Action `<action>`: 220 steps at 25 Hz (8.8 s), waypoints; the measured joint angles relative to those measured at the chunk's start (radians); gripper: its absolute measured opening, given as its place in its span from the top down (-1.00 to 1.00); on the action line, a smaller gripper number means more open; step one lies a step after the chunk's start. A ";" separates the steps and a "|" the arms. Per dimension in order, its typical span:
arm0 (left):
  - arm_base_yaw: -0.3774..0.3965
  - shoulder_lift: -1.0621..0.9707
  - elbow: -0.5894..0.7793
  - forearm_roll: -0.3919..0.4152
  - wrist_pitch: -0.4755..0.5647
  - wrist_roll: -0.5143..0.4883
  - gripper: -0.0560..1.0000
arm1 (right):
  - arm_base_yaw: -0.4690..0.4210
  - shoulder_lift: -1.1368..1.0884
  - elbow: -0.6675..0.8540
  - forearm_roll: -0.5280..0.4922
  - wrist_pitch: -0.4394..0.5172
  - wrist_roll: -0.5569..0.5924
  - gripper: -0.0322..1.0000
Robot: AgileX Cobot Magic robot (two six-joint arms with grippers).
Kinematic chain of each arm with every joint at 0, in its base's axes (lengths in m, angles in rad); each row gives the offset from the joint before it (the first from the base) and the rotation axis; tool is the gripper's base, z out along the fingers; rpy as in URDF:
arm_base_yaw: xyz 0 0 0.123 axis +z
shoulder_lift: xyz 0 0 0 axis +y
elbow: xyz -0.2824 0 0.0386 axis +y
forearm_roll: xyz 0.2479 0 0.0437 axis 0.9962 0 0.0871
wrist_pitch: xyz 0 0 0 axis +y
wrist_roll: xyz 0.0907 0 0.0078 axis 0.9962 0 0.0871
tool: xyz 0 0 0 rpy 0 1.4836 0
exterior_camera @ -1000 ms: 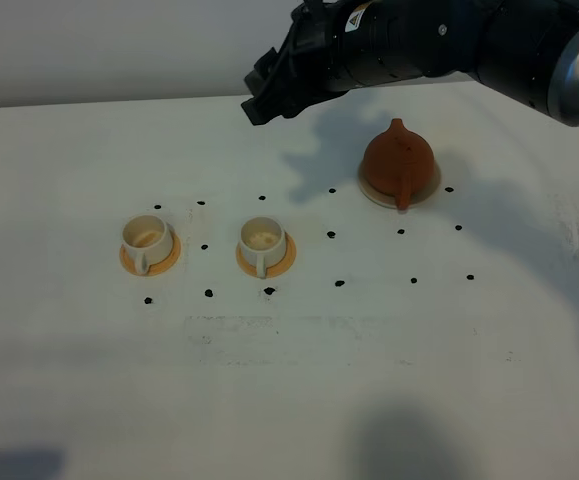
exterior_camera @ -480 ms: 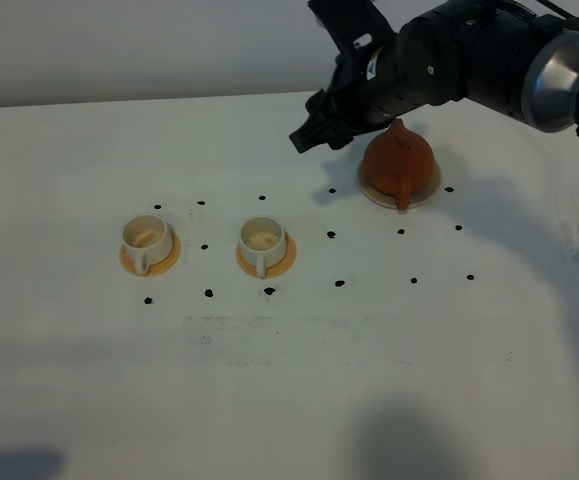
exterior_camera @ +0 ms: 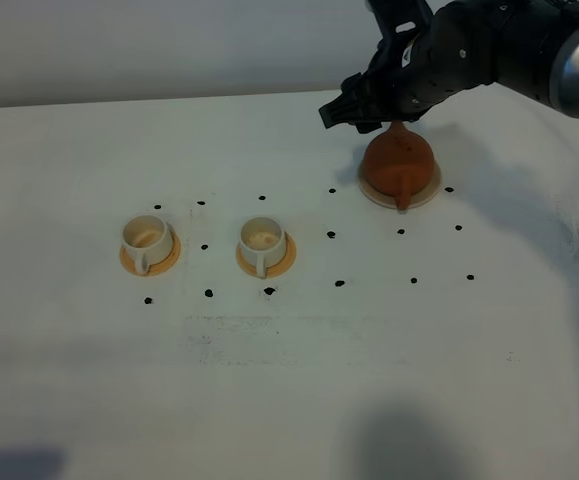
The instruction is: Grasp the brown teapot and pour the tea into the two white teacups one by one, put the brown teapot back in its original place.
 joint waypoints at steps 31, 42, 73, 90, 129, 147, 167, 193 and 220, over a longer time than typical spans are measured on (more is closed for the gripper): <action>0.000 0.000 0.000 0.000 0.000 0.000 0.27 | -0.054 -0.038 0.299 0.115 -0.178 0.040 0.11; 0.000 0.000 0.000 0.000 0.000 0.000 0.27 | -0.054 0.013 0.299 0.131 -0.224 0.047 0.11; 0.000 0.000 0.000 0.000 0.000 -0.002 0.27 | -0.094 0.094 0.137 0.059 -0.013 0.132 0.12; 0.000 0.000 0.000 0.001 0.000 -0.001 0.27 | -0.094 0.118 0.127 0.051 -0.025 0.133 0.12; 0.000 0.000 0.000 0.002 0.000 -0.002 0.27 | -0.083 0.142 0.095 0.057 -0.011 0.137 0.22; 0.000 0.000 0.000 0.002 0.000 -0.002 0.27 | -0.082 0.142 0.095 0.063 -0.019 0.069 0.76; 0.000 0.000 0.000 0.002 0.000 -0.001 0.27 | -0.076 0.086 0.095 0.042 -0.036 0.046 0.76; 0.000 0.000 0.000 0.002 0.000 -0.001 0.27 | 0.030 -0.237 0.443 -0.031 -0.204 -0.001 0.76; 0.000 0.000 0.000 0.002 0.000 -0.002 0.27 | 0.247 -0.224 0.492 -0.367 -0.174 0.098 0.76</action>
